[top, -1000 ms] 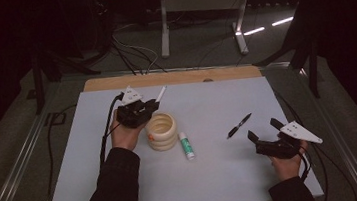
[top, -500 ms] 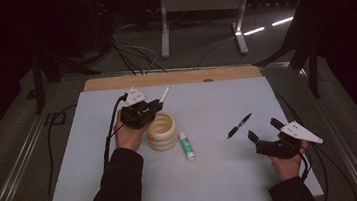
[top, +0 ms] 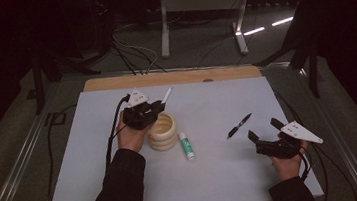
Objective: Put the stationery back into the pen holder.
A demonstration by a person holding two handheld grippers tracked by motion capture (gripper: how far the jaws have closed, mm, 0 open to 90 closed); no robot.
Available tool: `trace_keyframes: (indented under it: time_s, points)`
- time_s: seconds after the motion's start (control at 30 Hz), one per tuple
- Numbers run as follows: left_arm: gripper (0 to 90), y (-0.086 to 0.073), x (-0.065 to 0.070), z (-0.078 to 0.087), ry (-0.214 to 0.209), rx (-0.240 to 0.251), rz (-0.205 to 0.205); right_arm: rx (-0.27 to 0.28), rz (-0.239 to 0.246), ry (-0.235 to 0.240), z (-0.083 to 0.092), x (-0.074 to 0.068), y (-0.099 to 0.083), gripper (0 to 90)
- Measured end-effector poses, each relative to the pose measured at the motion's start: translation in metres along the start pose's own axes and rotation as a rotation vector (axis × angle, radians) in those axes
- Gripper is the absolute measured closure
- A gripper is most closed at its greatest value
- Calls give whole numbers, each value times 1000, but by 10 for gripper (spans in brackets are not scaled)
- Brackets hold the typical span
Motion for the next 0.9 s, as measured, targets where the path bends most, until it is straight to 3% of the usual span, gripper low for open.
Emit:
trace_keyframes:
  time_s: [0.9]
  points:
    - [792, -8, 7, -5, -18, 10, 18, 0, 2, -2, 0, 0, 0, 0]
Point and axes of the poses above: each handheld gripper's, and its own axes: z roughly backward along the jaws, y roughly out of its top, x roughly to its right, the point moved 10 cm from there along -z, roughly forward along the jaws, and after that the axes turned 2 degrees about y, right-handed, at the moved point
